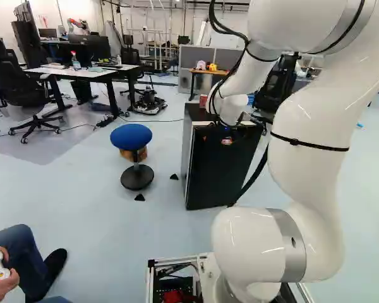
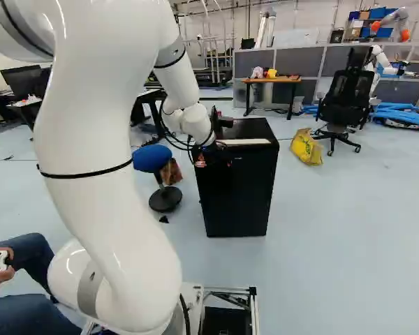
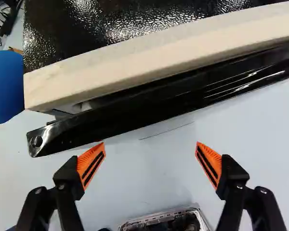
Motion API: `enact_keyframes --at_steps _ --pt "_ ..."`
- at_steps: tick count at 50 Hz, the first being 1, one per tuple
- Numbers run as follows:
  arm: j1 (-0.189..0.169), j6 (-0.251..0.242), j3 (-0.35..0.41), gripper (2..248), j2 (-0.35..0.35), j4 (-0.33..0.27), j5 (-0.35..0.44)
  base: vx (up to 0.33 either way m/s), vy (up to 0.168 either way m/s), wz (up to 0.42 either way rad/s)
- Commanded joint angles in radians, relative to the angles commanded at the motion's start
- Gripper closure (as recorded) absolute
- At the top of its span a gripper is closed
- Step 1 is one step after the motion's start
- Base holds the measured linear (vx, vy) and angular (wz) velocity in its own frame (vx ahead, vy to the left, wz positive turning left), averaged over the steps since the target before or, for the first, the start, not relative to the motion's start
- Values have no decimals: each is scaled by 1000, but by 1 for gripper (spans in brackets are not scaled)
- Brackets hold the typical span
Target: Grab a drink from the fridge
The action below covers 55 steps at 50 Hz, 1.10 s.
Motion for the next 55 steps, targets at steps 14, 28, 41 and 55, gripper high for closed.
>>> enact_keyframes --at_steps 14,28,41,55 --pt "2 0 -16 3 -13 0 21 0 0 0" --pt "2 0 -16 3 -13 0 25 0 0 0" --pt "2 0 -16 3 -13 0 50 0 0 0" --pt "2 0 9 3 7 0 50 0 0 0"
